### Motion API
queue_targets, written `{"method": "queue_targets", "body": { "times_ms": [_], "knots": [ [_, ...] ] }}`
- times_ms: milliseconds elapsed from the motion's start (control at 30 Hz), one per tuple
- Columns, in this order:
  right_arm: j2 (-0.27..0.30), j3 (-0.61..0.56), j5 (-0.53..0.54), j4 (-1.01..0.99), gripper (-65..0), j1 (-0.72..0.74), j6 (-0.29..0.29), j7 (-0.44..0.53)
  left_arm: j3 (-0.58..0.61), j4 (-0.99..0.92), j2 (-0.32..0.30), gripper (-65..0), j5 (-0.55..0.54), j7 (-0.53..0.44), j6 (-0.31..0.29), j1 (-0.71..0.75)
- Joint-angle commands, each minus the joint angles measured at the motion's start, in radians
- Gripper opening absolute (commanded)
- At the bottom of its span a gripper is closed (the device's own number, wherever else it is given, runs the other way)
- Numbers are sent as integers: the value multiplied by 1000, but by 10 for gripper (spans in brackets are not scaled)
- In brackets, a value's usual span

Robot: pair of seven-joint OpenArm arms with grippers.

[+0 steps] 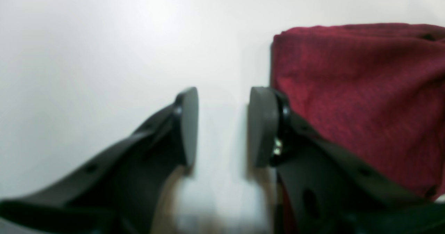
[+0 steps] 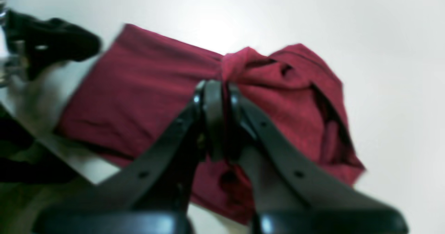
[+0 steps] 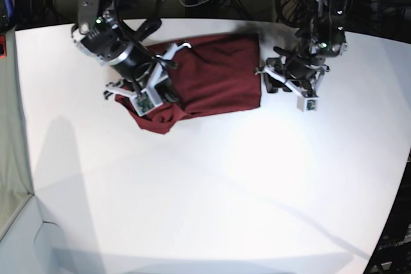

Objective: Layout the t-shirt on the table in an organized manner, then fold the t-shirt properly
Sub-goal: 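Grasp the shirt end with the right gripper and fold it over the bundle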

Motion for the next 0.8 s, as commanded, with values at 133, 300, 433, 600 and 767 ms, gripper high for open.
{"method": "queue_targets", "body": {
  "times_ms": [133,300,433,600,767],
  "knots": [
    [-5,-113,47,23,-650,-7,0,24,0,9,9,-410,5,8,3,-4],
    [-5,-237,47,16,-650,6,0,30,-3,9,9,-410,-1,8,3,-2],
    [-5,-321,44,-10,-650,46,0,24,-6,9,9,-410,-1,8,3,4],
    [-5,-337,43,-76,-650,97,0,24,-6,19,9,-410,-1,8,3,7],
    [-5,-335,43,-147,-650,132,0,30,-8,19,9,-410,-1,10,3,7]
  ]
}}
